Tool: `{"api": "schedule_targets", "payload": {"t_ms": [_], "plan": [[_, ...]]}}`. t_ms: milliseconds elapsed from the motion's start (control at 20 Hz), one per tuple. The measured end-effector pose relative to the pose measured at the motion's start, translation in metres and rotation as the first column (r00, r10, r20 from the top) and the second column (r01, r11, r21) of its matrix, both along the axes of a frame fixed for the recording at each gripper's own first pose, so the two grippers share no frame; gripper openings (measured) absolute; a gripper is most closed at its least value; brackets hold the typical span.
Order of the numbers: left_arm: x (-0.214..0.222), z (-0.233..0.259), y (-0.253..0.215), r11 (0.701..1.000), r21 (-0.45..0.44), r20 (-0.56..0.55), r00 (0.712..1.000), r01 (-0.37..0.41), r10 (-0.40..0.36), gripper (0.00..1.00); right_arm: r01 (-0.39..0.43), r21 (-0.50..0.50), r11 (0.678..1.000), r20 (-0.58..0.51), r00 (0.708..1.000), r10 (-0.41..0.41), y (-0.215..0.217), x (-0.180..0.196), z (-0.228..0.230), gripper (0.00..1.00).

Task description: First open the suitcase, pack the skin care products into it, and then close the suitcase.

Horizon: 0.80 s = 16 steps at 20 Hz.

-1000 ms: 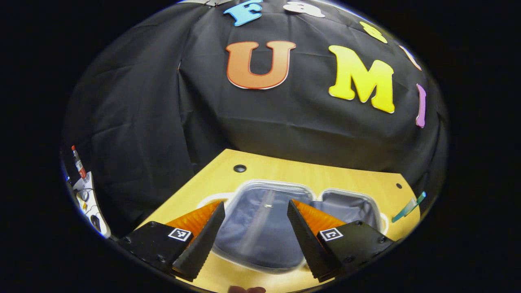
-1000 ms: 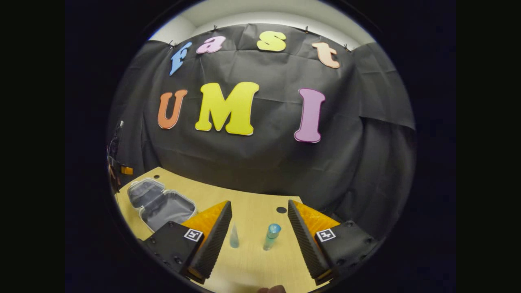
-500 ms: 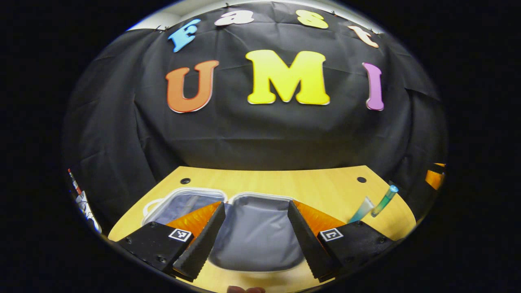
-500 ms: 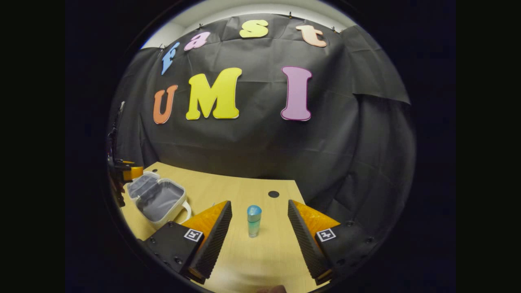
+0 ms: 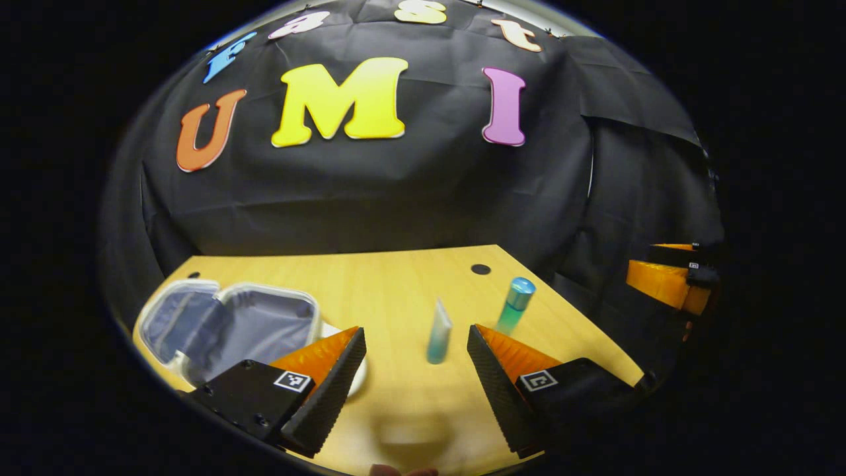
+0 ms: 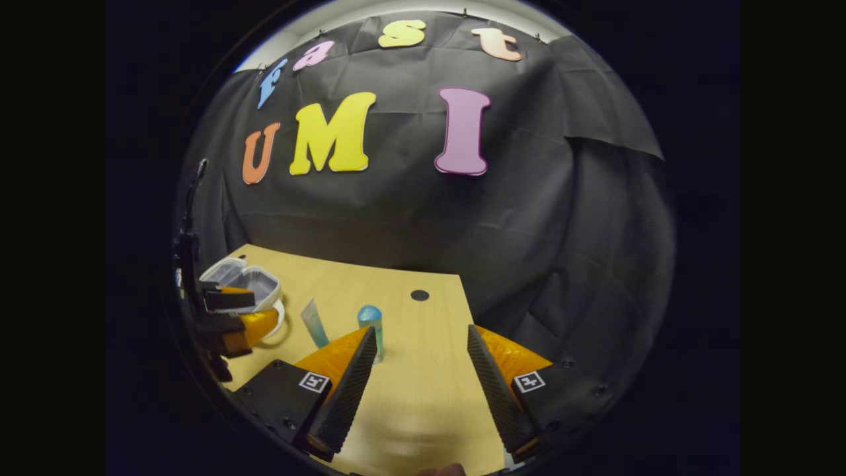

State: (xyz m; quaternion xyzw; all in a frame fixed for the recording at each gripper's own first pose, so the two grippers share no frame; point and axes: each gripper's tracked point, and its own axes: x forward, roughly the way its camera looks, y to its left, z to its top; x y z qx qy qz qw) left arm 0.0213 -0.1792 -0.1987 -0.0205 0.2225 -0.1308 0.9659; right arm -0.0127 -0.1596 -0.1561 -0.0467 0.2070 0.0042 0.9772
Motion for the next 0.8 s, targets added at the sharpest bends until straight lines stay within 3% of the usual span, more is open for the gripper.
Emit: {"api": "schedule_targets", "payload": {"t_ms": [500,700,800], "plan": [[0.061,-0.116,-0.02,0.994,0.083,-0.129,0.988,-0.069,0.08,1.0,-0.019,-0.031,0.999,-0.11,0.994,0.015,-0.025,-0.011,-0.03,0.84],[0.076,-0.127,-0.014,0.993,0.085,-0.153,0.984,-0.079,0.091,0.89,-0.007,-0.016,1.0,-0.115,0.993,0.005,-0.03,-0.004,-0.034,0.82],[0.08,-0.131,-0.019,0.994,0.084,-0.168,0.983,-0.063,0.077,0.76,-0.006,-0.008,1.0,-0.117,0.993,0.005,-0.031,-0.002,-0.036,0.82]]}}
